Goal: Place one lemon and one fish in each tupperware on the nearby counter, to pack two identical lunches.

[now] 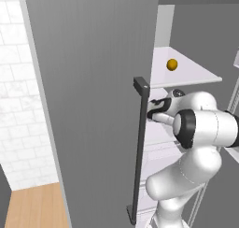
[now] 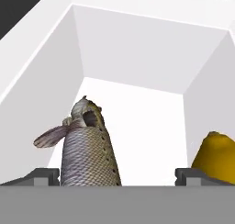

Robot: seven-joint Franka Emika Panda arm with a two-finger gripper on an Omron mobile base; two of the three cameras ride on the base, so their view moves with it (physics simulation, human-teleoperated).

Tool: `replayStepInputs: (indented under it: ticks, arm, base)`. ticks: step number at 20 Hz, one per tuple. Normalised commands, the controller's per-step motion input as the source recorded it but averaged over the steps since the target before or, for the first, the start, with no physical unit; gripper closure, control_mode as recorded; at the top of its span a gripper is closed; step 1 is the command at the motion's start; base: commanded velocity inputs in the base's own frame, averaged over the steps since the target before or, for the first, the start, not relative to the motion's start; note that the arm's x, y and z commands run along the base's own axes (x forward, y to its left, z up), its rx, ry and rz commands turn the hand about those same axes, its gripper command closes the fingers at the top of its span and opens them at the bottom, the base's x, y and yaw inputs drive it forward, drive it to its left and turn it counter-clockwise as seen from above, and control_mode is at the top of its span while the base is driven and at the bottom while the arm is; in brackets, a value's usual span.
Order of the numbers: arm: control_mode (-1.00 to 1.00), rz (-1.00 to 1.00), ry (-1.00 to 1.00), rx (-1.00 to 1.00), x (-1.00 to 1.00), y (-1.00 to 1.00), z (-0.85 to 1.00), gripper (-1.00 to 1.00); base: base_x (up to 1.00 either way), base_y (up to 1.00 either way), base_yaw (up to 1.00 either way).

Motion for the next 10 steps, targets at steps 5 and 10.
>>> replayStepInputs:
  ticks: [5, 10]
  arm:
    - [-1.0, 0.0, 0.0, -0.06, -0.37, 0.17, -0.54, 1.0]
    - [-1.0, 0.0, 0.0, -0.06, -0.86, 0.19, -0.66, 1.0]
  base:
    - [0.0, 0.0, 0.0]
    - [0.0, 0.0, 0.0]
